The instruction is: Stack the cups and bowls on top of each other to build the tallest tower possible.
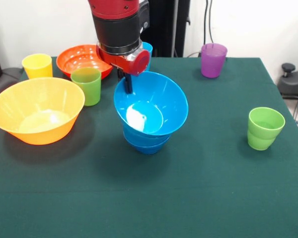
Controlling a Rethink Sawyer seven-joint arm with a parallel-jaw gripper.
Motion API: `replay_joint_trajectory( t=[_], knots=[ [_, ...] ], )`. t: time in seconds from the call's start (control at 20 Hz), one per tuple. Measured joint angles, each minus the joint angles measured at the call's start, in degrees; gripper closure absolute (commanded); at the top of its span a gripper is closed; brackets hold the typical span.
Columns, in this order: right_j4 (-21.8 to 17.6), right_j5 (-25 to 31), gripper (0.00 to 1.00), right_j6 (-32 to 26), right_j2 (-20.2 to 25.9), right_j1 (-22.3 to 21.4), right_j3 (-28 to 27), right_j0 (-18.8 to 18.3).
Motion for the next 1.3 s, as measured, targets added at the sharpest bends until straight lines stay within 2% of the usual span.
replay_joint_trajectory(
  t=[1.3],
  knots=[
    [-0.3,-2.5,1.0,0.0,0.2,0.0,0.0,0.2]
  ],
)
